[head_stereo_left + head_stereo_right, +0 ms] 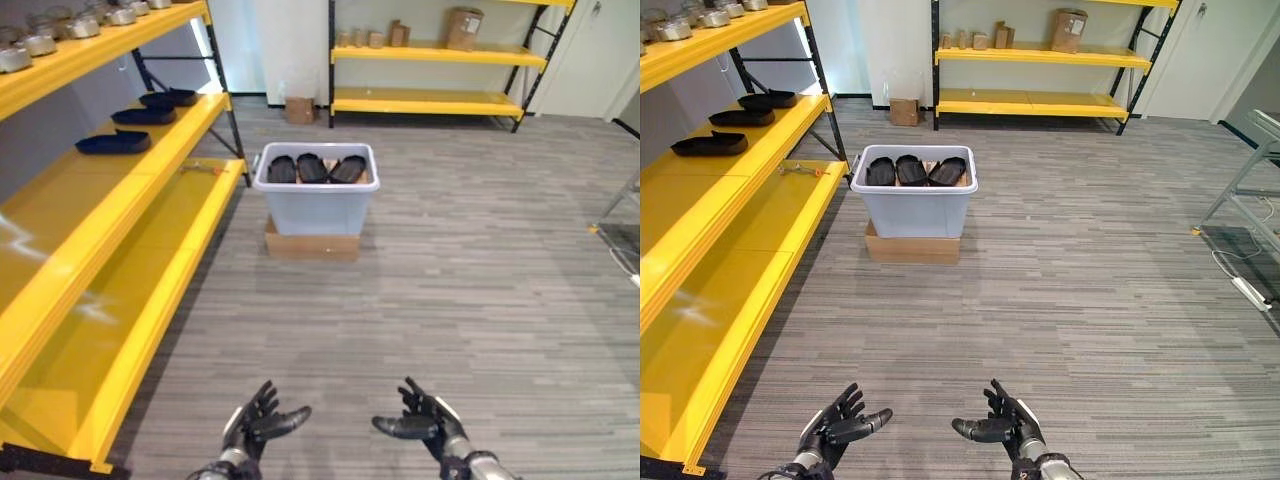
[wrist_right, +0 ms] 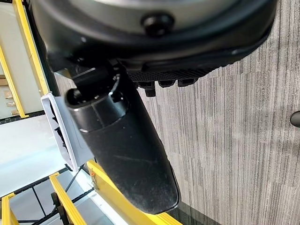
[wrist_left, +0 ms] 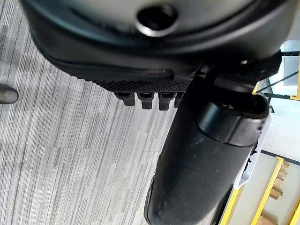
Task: Move parts from the plastic box to the shelf.
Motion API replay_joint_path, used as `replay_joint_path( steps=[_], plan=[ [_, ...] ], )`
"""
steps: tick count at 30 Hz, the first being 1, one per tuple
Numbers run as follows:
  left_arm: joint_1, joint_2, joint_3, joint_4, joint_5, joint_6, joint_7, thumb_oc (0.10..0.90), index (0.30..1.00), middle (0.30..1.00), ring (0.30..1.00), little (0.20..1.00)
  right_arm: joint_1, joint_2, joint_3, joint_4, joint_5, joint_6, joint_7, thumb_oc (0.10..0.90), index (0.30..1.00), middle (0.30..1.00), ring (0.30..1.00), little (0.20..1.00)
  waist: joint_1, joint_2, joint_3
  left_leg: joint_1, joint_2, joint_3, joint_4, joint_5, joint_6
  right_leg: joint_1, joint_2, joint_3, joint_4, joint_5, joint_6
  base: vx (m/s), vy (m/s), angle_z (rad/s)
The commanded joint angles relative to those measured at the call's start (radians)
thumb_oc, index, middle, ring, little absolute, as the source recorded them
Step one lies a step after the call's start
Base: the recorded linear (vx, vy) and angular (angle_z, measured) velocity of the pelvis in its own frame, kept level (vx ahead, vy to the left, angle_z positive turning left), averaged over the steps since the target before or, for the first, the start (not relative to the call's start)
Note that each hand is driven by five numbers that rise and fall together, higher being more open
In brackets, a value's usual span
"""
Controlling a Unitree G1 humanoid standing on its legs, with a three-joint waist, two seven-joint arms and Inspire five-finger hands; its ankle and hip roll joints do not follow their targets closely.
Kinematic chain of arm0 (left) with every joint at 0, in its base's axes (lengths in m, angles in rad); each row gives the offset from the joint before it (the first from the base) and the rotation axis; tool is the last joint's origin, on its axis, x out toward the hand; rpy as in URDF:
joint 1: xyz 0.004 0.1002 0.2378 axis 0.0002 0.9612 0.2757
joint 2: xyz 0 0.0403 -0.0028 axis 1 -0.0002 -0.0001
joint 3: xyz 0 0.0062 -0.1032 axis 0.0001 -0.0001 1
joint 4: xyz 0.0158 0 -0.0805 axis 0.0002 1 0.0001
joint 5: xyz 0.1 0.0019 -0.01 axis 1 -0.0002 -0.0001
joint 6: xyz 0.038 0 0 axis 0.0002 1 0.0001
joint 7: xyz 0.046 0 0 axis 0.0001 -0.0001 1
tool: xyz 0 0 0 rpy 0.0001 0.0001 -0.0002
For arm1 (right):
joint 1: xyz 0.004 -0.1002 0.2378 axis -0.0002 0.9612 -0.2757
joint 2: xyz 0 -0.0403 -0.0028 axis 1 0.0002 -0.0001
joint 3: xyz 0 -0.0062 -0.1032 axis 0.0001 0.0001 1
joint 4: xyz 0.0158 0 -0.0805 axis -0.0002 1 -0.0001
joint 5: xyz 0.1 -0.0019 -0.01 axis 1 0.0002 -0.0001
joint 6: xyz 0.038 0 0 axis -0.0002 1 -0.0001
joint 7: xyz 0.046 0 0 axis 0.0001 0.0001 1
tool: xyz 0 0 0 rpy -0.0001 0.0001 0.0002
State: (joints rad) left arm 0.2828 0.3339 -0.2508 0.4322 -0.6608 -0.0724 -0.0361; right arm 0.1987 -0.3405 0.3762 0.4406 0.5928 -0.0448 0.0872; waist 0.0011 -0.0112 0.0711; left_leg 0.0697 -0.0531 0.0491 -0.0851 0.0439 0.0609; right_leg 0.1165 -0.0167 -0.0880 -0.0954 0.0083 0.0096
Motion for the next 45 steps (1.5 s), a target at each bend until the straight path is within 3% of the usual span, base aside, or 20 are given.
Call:
replay_joint_path(
  steps=[1, 34, 43, 45],
  plan=[
    [-0.088, 0.007, 0.006, -0.014, -0.004, -0.076, -0.038, 0.9, 1.0, 1.0, 1.0, 1.0, -0.053, -0.011, -0.021, -0.059, 0.032, -0.076, 0.026, 0.9, 1.0, 1.0, 1.0, 1.0, -0.008, 0.0, -0.024, 0.055, 0.09, -0.034, -0.002, -0.064, -0.071, 0.001, -0.078, -0.011, 0.014, 0.004, 0.076, 0.0, 0.0, 0.0],
    [-0.093, 0.016, 0.012, -0.013, 0.018, -0.074, -0.034, 0.9, 1.0, 1.0, 1.0, 1.0, -0.062, -0.018, -0.017, -0.057, 0.035, -0.062, 0.029, 0.9, 1.0, 1.0, 1.0, 1.0, 0.0, -0.005, -0.012, 0.073, 0.091, -0.032, -0.002, -0.071, -0.057, 0.001, -0.085, -0.011, 0.056, -0.023, 0.077, 0.0, 0.001, 0.0],
    [-0.121, 0.033, 0.004, -0.02, 0.022, -0.078, -0.037, 0.9, 1.0, 1.0, 1.0, 1.0, -0.094, -0.022, -0.012, -0.042, 0.014, -0.063, 0.027, 0.9, 1.0, 1.0, 1.0, 1.0, 0.01, -0.015, 0.02, -0.005, 0.063, -0.031, 0.132, -0.124, -0.035, -0.054, -0.113, -0.01, 0.157, -0.047, 0.089, -0.02, 0.059, 0.0],
    [-0.124, 0.039, 0.001, -0.027, 0.023, -0.08, -0.038, 0.9, 1.0, 1.0, 1.0, 1.0, -0.111, -0.019, -0.003, -0.04, 0.01, -0.063, 0.026, 0.9, 1.0, 1.0, 1.0, 1.0, 0.014, -0.012, 0.025, -0.015, 0.043, -0.027, 0.155, -0.146, -0.014, -0.08, -0.131, 0.004, 0.191, -0.045, 0.105, -0.01, 0.181, -0.01]
  ],
)
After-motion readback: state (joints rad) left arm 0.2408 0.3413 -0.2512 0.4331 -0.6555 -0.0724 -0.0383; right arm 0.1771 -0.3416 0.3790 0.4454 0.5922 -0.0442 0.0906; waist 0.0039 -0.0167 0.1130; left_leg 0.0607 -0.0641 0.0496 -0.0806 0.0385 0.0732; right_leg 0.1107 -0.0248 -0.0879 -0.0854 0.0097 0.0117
